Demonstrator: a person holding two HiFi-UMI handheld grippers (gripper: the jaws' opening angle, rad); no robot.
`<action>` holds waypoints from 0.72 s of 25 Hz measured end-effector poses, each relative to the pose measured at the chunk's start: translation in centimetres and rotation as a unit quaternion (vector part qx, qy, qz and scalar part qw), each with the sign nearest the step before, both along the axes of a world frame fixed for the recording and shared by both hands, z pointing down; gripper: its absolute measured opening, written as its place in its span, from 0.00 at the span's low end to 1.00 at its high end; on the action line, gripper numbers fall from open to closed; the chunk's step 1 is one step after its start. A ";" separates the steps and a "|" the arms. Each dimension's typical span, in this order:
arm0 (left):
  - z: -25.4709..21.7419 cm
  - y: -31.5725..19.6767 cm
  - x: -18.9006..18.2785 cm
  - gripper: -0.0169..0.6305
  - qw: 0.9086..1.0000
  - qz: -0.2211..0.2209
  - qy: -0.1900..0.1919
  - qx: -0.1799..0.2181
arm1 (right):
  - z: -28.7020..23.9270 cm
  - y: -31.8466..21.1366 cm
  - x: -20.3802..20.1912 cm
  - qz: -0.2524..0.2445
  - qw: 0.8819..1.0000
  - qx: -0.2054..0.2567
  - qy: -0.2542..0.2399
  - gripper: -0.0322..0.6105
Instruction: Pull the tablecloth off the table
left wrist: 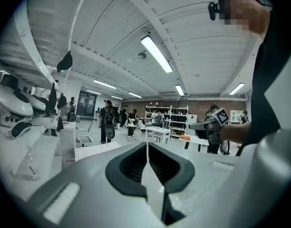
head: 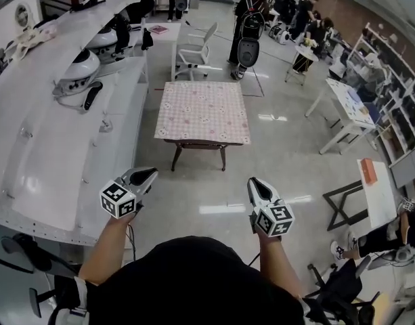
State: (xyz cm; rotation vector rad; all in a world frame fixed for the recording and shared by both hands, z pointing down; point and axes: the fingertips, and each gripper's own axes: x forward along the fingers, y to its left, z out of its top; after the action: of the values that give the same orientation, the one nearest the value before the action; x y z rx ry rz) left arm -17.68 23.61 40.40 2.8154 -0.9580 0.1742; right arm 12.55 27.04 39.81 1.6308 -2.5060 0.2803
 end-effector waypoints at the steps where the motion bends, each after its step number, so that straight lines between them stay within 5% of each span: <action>1: -0.1 0.0 0.1 0.05 1.000 0.004 -0.003 0.000 | -0.2 0.0 -0.1 -0.001 1.000 0.002 0.001 0.14; 18: 0.5 -0.8 -1.0 0.22 1.000 0.009 0.014 -0.005 | -0.4 -0.1 -2.8 -0.043 0.999 0.004 0.000 0.37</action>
State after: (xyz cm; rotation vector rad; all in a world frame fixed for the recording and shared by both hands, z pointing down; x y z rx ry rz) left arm -18.72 22.78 40.89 2.8101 -0.9246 0.1413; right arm 9.75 26.92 39.43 1.5214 -2.5722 0.2600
